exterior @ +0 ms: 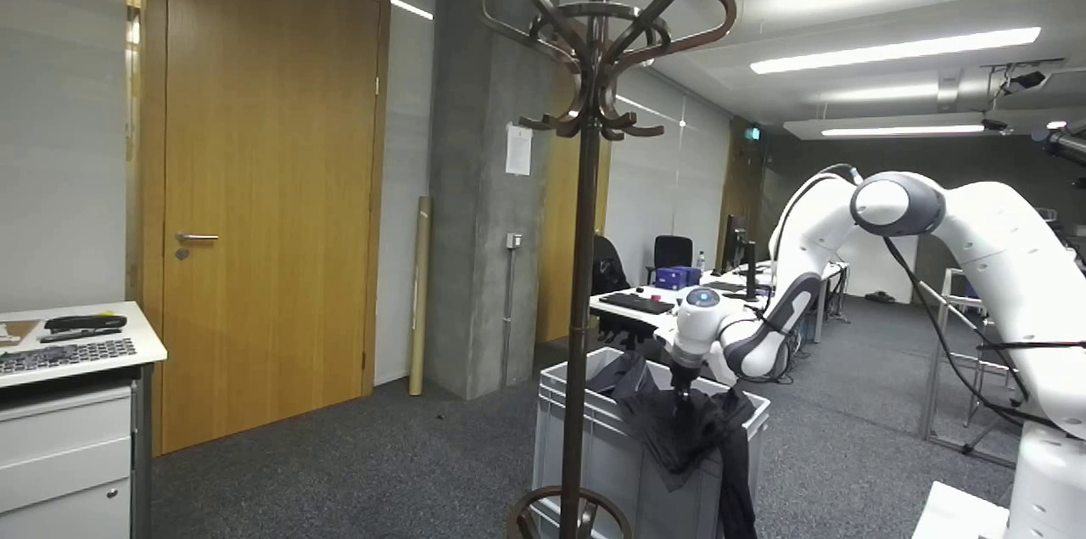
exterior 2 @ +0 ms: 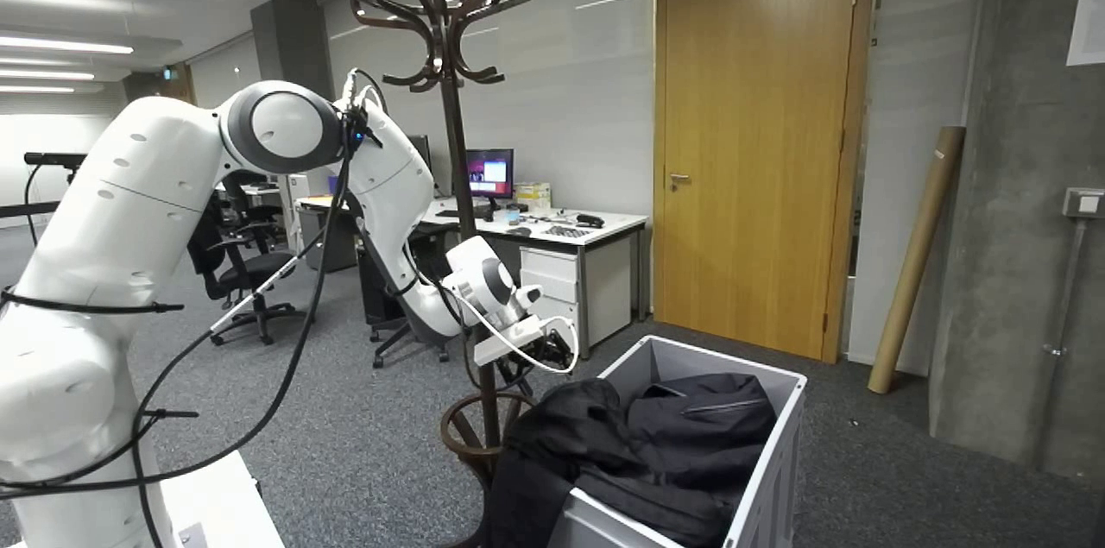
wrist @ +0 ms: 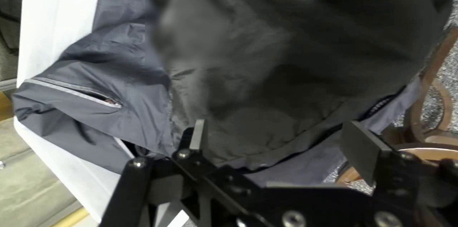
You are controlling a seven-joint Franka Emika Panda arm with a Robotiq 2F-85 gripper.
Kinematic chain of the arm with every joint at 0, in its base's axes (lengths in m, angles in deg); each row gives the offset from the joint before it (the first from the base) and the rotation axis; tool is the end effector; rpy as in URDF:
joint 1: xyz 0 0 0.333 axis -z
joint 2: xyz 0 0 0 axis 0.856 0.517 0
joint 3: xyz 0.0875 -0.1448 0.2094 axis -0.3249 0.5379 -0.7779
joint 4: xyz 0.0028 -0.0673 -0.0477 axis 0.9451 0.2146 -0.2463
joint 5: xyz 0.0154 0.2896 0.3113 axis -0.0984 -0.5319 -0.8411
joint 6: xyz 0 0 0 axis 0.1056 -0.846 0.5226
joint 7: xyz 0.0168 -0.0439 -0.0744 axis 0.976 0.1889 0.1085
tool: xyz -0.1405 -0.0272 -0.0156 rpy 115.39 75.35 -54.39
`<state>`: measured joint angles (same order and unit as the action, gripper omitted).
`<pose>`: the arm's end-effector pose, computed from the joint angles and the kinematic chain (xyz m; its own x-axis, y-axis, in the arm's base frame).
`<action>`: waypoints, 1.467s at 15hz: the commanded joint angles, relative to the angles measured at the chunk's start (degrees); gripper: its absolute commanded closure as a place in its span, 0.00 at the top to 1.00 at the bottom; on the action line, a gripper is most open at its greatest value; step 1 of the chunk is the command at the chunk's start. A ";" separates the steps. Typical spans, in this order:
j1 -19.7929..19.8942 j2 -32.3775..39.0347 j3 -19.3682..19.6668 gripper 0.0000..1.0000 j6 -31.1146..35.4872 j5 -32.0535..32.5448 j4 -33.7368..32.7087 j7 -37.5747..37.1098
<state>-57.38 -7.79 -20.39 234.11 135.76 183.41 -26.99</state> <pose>0.6039 -0.0157 0.0795 0.7456 0.6655 0.0358 0.5788 -0.6733 0.4601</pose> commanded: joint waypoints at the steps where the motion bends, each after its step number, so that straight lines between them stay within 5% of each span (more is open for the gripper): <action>1: -2.70 -3.65 -0.95 1.00 -5.33 -0.08 4.14 -1.05; 9: -13.83 0.57 -3.93 1.00 -18.86 4.36 3.16 3.17; 18: -9.72 4.83 -4.11 1.00 -12.94 22.63 0.75 17.87; 22: -5.69 7.98 -4.91 1.00 -7.93 24.99 -1.25 27.92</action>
<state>-66.14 -2.20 -24.44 223.06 158.30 184.41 -5.50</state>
